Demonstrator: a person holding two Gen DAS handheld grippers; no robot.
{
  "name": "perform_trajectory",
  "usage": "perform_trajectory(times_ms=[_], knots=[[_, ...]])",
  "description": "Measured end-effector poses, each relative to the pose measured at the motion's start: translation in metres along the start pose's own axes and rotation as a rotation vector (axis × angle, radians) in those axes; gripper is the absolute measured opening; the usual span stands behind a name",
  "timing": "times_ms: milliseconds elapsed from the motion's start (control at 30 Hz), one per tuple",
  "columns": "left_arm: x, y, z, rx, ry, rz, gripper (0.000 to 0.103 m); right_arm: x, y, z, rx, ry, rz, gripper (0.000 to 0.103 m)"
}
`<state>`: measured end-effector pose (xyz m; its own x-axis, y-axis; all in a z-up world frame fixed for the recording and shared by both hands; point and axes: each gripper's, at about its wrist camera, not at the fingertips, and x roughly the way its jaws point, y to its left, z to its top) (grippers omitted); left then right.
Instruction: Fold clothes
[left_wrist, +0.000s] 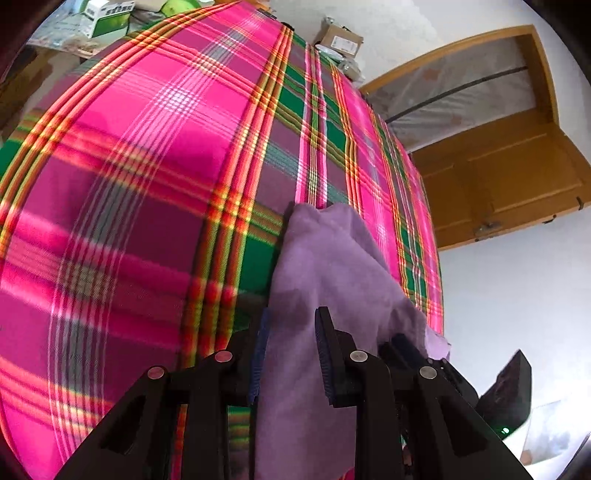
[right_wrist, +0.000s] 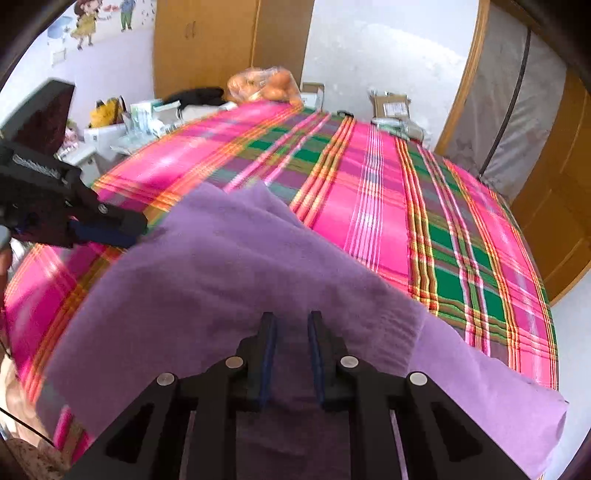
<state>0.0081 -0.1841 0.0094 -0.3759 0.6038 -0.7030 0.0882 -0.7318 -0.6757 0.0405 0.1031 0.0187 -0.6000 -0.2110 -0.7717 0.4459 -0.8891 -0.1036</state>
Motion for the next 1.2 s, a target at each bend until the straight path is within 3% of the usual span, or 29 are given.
perform_trajectory(times_ms=[233,300,400,500,633,700,833,1100,1200], knots=[[0.002,0.008,-0.008,-0.015,0.013,0.014,0.027,-0.002,0.005,-0.013,0.046,-0.006,0.026,0.017],[0.001,0.009,-0.011,-0.016,0.015,0.016,0.031,-0.012,0.008,-0.012,0.055,-0.020,0.016,0.019],[-0.001,0.009,-0.013,-0.017,0.009,0.016,0.040,-0.029,0.018,-0.017,0.060,-0.066,0.092,0.023],[-0.002,0.008,-0.014,-0.016,0.005,0.017,0.040,-0.038,0.039,-0.025,0.031,-0.081,0.226,0.030],[-0.007,0.010,-0.021,-0.007,0.015,0.026,0.041,-0.040,0.067,-0.033,-0.017,-0.096,0.342,0.050],[-0.008,0.009,-0.024,-0.002,0.021,0.030,0.042,-0.036,0.082,-0.036,-0.043,-0.091,0.378,0.054],[-0.009,0.009,-0.027,-0.010,0.033,0.031,0.043,-0.027,0.103,-0.042,-0.075,-0.072,0.374,0.058],[-0.008,0.009,-0.028,-0.025,0.052,0.028,0.045,-0.024,0.143,-0.051,-0.245,-0.120,0.171,0.061],[-0.009,0.009,-0.028,-0.032,0.056,0.025,0.045,-0.023,0.140,-0.051,-0.215,-0.120,0.170,0.059]])
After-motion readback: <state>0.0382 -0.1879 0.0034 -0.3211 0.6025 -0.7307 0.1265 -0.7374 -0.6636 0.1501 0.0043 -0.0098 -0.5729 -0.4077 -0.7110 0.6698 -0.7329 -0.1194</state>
